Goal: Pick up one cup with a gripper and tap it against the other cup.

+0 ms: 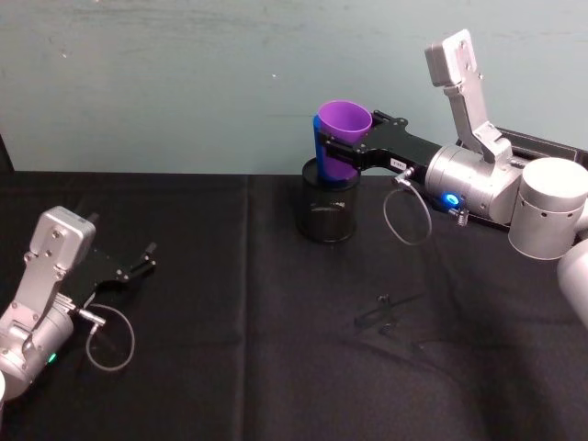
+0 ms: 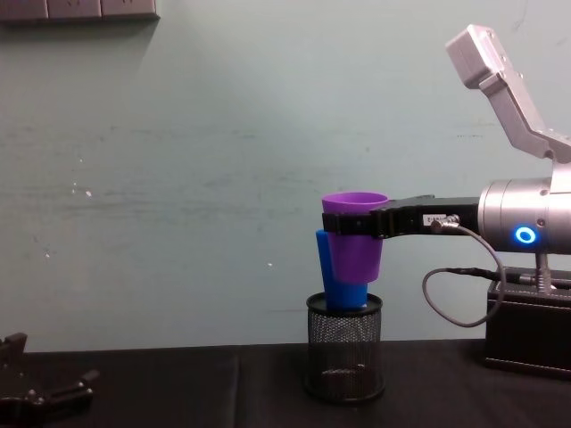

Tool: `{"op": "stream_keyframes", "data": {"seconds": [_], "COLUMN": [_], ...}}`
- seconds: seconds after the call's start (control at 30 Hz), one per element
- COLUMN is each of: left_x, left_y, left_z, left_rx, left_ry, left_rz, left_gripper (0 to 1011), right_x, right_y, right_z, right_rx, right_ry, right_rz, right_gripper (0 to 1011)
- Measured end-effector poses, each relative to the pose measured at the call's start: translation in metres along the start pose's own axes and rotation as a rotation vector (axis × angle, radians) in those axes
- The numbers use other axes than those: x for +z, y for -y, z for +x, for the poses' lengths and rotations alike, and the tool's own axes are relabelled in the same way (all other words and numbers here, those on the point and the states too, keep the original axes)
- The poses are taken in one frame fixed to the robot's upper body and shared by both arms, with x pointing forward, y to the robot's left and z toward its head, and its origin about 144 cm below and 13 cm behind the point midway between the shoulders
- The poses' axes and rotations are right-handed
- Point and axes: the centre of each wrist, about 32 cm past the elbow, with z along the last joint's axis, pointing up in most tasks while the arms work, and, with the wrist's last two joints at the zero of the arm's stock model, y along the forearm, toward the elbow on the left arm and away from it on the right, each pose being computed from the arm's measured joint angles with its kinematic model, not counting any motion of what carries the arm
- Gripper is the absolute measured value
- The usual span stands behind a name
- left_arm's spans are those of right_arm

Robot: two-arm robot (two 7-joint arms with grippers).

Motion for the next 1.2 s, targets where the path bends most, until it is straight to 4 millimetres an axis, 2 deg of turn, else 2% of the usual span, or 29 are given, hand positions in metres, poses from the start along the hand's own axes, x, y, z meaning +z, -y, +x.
{"op": "stream_keyframes", "data": {"seconds": [0.77, 1.2], "left_x": [0.0, 0.0], "left_y": [0.0, 0.0], "left_z": [0.0, 0.0], "left_rx": [0.0, 0.0], "left_ry": [0.0, 0.0], "left_rz": [0.0, 0.0], "left_gripper": [1011, 1011], "right_x": [-0.001, -0.002], "right_y": [0.001, 0.019], "right_z": [0.0, -0.007], "right_rx": [0.005, 0.03], "right_ry": [-0.001, 0.002], "right_rz": [-0.001, -0.01], "right_gripper": [728, 728]}}
